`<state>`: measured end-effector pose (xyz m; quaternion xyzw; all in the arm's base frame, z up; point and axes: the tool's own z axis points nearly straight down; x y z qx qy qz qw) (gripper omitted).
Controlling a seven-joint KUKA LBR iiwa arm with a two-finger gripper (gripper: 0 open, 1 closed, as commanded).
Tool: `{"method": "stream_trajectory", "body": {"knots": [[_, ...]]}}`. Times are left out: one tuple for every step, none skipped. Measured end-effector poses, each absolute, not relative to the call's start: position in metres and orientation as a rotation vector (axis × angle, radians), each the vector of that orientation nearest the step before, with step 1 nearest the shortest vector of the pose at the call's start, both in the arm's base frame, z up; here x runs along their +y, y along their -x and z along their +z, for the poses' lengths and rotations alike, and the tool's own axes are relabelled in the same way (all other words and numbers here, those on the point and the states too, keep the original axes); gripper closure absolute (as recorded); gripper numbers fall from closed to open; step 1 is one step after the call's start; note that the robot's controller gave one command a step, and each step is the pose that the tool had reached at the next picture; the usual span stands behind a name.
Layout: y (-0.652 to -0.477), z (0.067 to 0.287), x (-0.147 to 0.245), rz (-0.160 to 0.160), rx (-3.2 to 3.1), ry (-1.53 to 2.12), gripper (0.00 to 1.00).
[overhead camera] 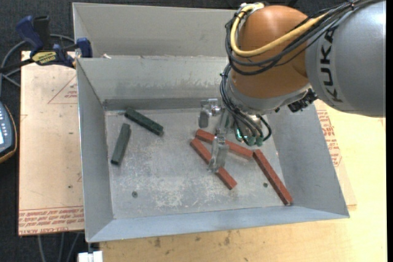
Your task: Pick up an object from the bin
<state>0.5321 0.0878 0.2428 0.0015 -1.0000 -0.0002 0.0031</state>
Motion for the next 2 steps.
{"method": "stream_trajectory", "body": {"knots": [[-0.532, 0.091, 0.013, -0.001, -3.103, -0.449, 0.0], [-0.584, 0.085, -0.023, 0.0, -3.134, -0.288, 0.0]]}}
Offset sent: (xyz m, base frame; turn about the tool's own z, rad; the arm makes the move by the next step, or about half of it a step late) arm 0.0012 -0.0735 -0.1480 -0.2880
